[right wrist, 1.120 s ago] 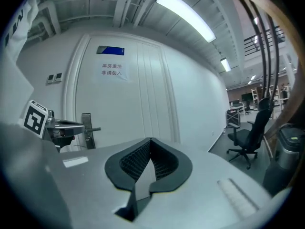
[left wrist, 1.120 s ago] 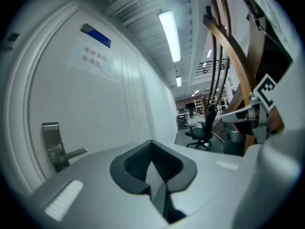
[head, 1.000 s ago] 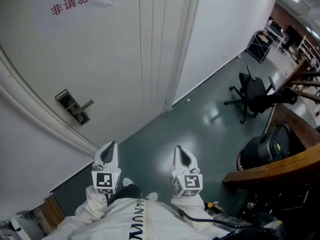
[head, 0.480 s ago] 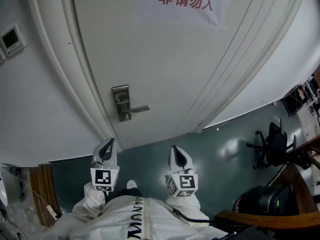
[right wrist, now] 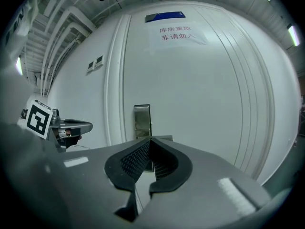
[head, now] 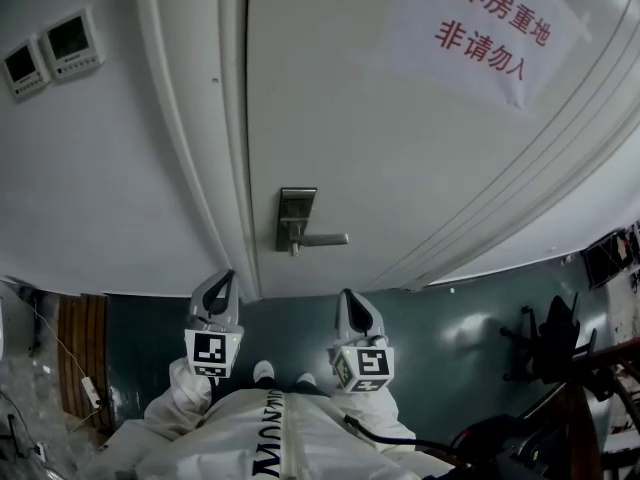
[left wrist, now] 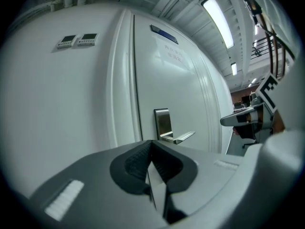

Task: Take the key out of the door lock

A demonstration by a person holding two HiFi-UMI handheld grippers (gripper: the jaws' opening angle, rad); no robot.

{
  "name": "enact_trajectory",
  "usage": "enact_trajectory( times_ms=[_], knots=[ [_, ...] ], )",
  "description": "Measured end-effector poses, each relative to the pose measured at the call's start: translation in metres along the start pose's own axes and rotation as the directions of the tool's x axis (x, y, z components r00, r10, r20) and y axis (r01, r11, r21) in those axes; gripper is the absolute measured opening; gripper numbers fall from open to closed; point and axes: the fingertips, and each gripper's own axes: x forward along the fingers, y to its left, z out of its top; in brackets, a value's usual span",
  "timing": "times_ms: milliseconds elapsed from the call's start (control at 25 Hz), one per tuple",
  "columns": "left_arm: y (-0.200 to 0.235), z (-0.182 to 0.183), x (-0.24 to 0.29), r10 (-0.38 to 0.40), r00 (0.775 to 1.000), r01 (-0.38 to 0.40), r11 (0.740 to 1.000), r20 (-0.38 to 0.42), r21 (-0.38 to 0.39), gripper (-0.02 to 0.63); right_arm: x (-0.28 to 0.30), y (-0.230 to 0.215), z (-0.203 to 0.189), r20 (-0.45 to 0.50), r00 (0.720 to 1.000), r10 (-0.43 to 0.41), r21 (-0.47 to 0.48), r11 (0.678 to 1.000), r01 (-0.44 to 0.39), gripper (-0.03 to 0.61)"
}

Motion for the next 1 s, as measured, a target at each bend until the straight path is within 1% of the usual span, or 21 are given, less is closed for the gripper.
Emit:
enact_trajectory(
  times_ms=[160,360,760,1000],
  knots=[
    [0.004,-0.005,-0.002,0.05,0.998,-0.051,0.999,-0.023,-0.011,0.0,0.016,0.002,0.001,-0.013,0.998,0.06,-0.011,0.998,-0.06,0.0],
    [0.006,-0.008,-0.005,0.121,0.991,-0.122,0.992,-0.05,-0.023,0.0,0.029,0.001,-0.001,-0.033,0.99,0.135,-0.015,0.991,-0.135,0.0],
    [-0.001,-0.007,-0.001,0.167,0.984,-0.168,0.986,-0.069,-0.012,0.0,0.044,-0.005,-0.002,-0.04,0.979,0.2,-0.003,0.98,-0.201,0.0],
    [0.001,-0.007,0.001,0.179,0.981,-0.181,0.983,-0.073,-0.015,0.0,0.05,-0.002,0.0,-0.044,0.975,0.218,-0.007,0.976,-0.218,0.0]
  ],
)
